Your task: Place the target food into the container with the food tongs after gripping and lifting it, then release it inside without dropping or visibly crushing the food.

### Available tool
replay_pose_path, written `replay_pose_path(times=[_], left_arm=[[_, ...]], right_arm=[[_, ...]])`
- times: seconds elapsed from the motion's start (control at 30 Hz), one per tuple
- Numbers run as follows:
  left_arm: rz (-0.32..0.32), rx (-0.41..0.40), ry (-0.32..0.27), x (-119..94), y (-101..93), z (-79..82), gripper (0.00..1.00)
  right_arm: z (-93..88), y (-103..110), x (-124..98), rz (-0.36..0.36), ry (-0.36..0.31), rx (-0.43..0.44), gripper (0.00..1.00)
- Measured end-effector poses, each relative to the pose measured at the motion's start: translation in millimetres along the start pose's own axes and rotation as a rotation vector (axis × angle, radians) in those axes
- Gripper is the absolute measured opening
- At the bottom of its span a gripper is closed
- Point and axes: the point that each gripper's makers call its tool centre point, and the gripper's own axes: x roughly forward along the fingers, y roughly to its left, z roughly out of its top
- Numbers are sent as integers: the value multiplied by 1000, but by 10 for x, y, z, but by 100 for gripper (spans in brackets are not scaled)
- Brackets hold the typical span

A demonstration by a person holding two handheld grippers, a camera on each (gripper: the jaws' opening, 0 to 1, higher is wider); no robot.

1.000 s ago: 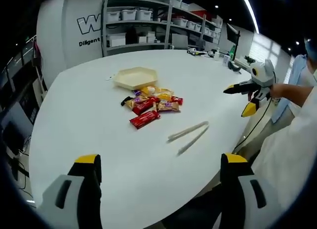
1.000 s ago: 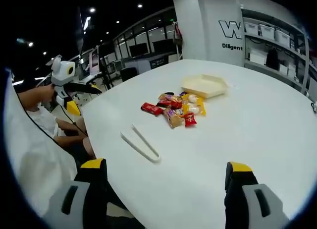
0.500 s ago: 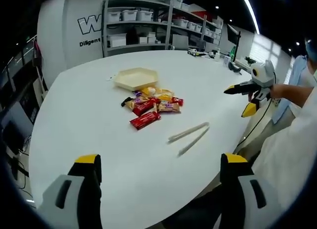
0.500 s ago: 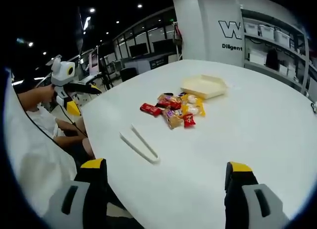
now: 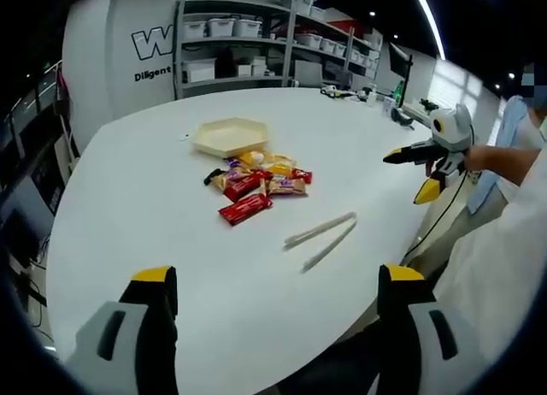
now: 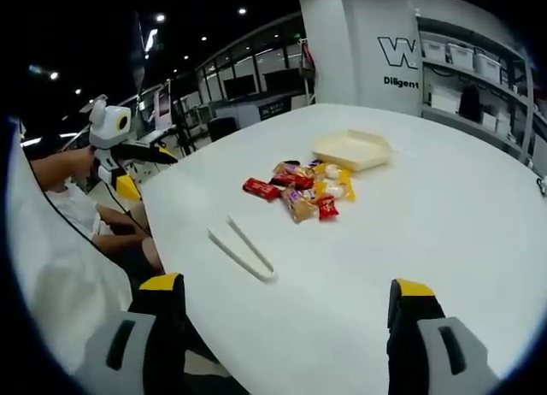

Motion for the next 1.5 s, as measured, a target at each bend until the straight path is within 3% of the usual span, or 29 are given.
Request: replay_pose_path(times=[0.2, 0.4, 0.53, 0.73, 0.9, 1.5], left_arm=[[-61, 34, -1, 93, -150, 6, 82], [-95, 32, 7, 191, -223, 3, 78], [-127, 68, -10, 245, -307, 36, 64], [-157, 72, 0, 361, -403, 21, 60], [-178, 110, -3, 450, -478, 4, 50], [-247, 165, 60, 715, -630, -150, 41]], right_arm=[[-27, 51, 61, 17, 3, -4, 96], [-55, 114, 169, 40, 0, 6, 94], [-72, 141, 220, 49, -3, 17, 91], [-100, 189, 308, 62, -1, 8, 88], [-131, 247, 397, 73, 12, -17, 85], [-179, 260, 532, 79, 13, -24, 80]])
